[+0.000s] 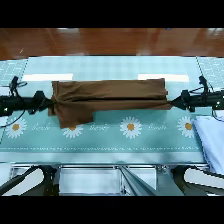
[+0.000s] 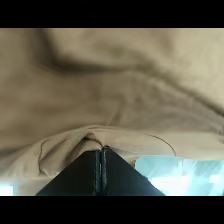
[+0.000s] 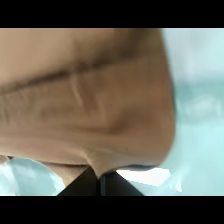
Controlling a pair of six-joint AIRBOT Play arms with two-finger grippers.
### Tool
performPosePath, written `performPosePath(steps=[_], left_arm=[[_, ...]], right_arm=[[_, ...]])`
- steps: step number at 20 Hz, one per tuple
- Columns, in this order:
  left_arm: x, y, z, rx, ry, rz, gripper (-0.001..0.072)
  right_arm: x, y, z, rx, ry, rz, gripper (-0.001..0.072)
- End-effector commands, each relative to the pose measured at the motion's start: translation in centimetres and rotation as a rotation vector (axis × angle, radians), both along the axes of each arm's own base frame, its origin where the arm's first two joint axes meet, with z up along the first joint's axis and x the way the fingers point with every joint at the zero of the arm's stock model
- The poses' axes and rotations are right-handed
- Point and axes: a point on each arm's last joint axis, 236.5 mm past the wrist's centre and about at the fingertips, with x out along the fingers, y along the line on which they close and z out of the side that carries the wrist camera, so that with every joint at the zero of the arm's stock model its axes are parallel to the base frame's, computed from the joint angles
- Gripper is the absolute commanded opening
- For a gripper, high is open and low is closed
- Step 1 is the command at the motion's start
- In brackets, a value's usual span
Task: Fold the shirts.
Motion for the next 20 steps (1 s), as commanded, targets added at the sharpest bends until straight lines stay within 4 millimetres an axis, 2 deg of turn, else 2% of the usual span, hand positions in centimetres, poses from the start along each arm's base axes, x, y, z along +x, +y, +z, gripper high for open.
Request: performPosePath(steps=[1,3,8,15,17,20], left_arm=[[4.8,-0.7,0.9,0.042,-0.062,-0.027,0.0021],[6.8,-1.1,0.0,0.027,-0.037,-0.036,0.0021],[11.8,-0.3,-1.2,-0.015,0.004,0.003,0.0021],[15.9,-1.0,-2.9,-0.023,0.004,-0.047,0.0021],[16.5,-1.2,-3.5,-0.024,0.007,-0.055,0.0021],[16.5,-1.7,-4.8,-0.029,0.029,-0.064,0.0021]], right_arm=[[3.7,-0.3,1.8,0.047,-0.062,-0.053,0.0040],[5.8,0.2,1.9,0.039,-0.093,-0.052,0.0040],[10.3,0.8,0.8,0.009,-0.114,-0.060,0.0040],[12.7,0.3,-1.3,0.009,-0.107,-0.086,0.0040],[13.3,-0.2,-1.9,-0.001,-0.109,-0.110,0.0040],[13.7,-0.3,-2.7,-0.014,-0.110,-0.122,0.0041]])
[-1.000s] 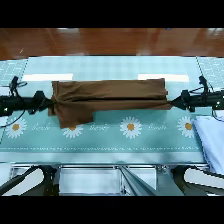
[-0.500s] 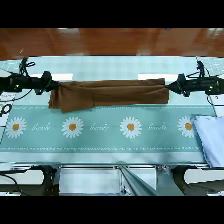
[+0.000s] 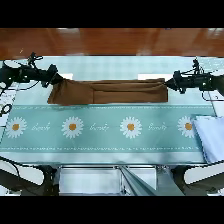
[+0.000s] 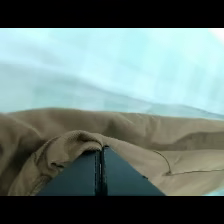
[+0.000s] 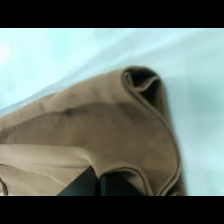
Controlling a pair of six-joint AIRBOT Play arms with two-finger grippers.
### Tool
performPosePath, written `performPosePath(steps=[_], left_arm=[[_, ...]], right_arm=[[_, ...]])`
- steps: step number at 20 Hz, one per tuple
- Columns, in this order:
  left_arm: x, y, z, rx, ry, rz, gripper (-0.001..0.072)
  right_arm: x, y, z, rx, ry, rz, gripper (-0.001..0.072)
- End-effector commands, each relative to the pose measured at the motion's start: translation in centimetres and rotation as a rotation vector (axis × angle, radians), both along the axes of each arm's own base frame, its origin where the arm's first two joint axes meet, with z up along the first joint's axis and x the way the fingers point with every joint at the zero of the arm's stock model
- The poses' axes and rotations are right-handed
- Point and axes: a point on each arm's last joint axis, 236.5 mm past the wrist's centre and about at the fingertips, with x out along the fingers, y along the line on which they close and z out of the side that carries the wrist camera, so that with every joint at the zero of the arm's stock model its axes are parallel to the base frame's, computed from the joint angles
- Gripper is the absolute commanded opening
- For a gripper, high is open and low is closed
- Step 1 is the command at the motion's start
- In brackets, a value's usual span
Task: Fold the shirts.
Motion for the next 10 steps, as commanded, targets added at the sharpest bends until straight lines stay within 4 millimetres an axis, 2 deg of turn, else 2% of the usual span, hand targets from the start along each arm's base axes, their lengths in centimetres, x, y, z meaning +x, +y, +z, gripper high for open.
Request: performPosePath(steps=[1,2,3,4,6,8,10], left_arm=[[0.4,-0.5,-1.3,-0.006,0.020,-0.011,0.0042],[0.1,-0.7,-1.3,-0.010,0.026,-0.021,0.0218],[-0.6,-1.2,-1.0,-0.027,0.046,-0.052,0.0473],[-1.5,-1.6,-0.4,-0.044,0.066,-0.101,0.0507],[-3.5,-1.3,2.0,-0.085,0.125,-0.183,0.0507],[-6.4,1.1,4.3,-0.041,0.212,-0.239,0.0507],[-8.8,5.2,7.1,0.121,0.211,-0.226,0.0507]], right_arm=[[1.0,-0.1,-1.0,-0.016,-0.009,-0.029,0.0083],[1.3,0.0,-1.0,-0.020,-0.013,-0.036,0.0289],[1.4,0.4,-0.8,-0.009,-0.018,-0.035,0.0418],[1.4,1.0,-0.3,0.022,-0.022,-0.031,0.0416],[0.9,1.0,0.8,0.055,-0.013,0.004,0.0416],[-0.3,0.0,3.7,0.121,0.001,0.059,0.0415],[-1.8,-2.6,7.6,0.142,-0.020,0.083,0.0415]])
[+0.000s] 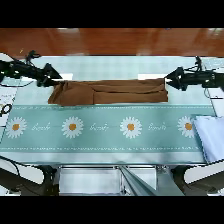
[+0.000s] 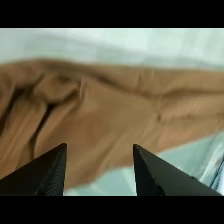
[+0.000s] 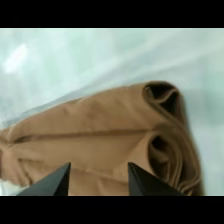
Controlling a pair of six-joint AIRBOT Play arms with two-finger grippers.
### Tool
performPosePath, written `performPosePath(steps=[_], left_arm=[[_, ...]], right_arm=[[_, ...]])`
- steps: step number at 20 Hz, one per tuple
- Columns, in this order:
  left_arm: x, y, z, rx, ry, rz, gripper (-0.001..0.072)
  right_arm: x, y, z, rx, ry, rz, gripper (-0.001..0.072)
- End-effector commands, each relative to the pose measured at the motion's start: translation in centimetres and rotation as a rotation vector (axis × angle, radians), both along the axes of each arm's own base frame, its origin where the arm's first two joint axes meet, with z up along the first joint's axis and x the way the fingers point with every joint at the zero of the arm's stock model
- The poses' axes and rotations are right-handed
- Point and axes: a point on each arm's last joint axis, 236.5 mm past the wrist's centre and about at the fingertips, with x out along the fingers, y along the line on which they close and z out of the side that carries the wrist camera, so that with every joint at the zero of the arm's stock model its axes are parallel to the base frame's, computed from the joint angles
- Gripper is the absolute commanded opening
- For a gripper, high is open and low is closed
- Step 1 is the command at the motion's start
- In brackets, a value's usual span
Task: Fold the shirts.
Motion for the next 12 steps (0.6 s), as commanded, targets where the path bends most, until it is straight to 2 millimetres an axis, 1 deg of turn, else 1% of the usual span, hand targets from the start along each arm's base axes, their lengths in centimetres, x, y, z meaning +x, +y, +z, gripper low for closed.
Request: performPosePath(steps=[1,2,3,4,5,6,7,8,9,10,12], left_arm=[[-5.3,6.3,4.5,0.237,0.042,-0.021,0.0507],[-5.9,8.5,6.2,0.328,-0.007,0.027,0.0507],[-6.3,10.3,8.2,0.393,-0.082,0.094,0.0507],[-6.7,11.3,9.9,0.423,-0.163,0.167,0.0507],[-7.2,11.7,11.2,0.440,-0.246,0.241,0.0506],[-8.1,11.2,11.6,0.434,-0.306,0.295,0.0506],[-9.3,9.9,11.2,0.405,-0.333,0.323,0.0506],[-10.7,7.6,10.1,0.357,-0.351,0.308,0.0506],[-11.8,5.4,8.9,0.308,-0.359,0.279,0.0506],[-13.0,3.2,7.7,0.254,-0.353,0.256,0.0506],[-14.6,0.1,6.0,0.164,-0.324,0.234,0.0506]], right_arm=[[-3.0,-3.9,5.5,0.018,-0.018,0.040,0.0415],[-3.9,-6.4,6.6,-0.046,-0.036,0.003,0.0415],[-5.2,-9.2,7.1,-0.146,-0.036,-0.024,0.0415],[-6.6,-11.5,6.9,-0.234,-0.015,-0.054,0.0415],[-8.1,-13.4,6.1,-0.310,0.017,-0.093,0.0415],[-9.5,-14.6,4.5,-0.363,0.062,-0.126,0.0414],[-10.6,-14.7,2.6,-0.380,0.106,-0.149,0.0414],[-11.2,-14.0,0.6,-0.348,0.136,-0.177,0.0414],[-11.1,-12.9,-0.8,-0.291,0.134,-0.203,0.0415],[-10.5,-11.7,-1.4,-0.225,0.101,-0.216,0.0417],[-9.2,-9.6,-1.8,-0.099,0.062,-0.208,0.0418]])
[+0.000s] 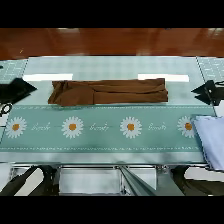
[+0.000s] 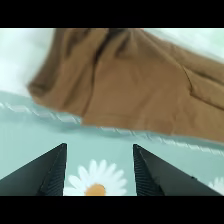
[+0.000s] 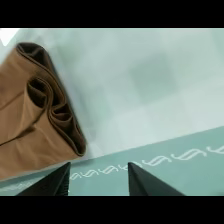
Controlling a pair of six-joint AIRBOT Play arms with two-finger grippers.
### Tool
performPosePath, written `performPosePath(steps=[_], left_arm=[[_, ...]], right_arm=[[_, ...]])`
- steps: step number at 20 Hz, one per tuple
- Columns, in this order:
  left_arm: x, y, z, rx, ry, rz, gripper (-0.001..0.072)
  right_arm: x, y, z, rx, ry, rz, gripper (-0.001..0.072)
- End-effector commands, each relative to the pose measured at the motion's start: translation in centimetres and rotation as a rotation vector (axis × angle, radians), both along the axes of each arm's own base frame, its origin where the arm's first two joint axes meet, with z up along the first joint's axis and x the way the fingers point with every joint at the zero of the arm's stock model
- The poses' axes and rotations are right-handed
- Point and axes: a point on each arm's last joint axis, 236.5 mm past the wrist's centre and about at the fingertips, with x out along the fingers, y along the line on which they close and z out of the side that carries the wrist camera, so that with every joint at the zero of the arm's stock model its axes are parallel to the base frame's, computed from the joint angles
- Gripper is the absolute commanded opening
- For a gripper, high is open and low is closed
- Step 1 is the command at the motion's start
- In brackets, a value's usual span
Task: Fold the shirts.
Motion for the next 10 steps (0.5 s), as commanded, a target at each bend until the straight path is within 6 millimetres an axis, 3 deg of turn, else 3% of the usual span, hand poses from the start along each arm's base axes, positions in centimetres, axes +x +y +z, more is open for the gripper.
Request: performPosePath(steps=[1,4,10], left_arm=[[-2.4,-4.6,-2.0,-0.120,-0.037,-0.022,0.0506],[-2.0,-6.0,-2.1,-0.118,-0.051,-0.053,0.0506],[-1.6,-6.6,-1.8,-0.121,-0.071,-0.059,0.0506]], right_arm=[[1.2,2.2,-1.8,0.149,-0.050,-0.048,0.0418],[2.3,4.9,-4.2,0.229,-0.003,-0.014,0.0418],[4.7,10.2,-7.4,0.265,0.074,0.106,0.0418]])
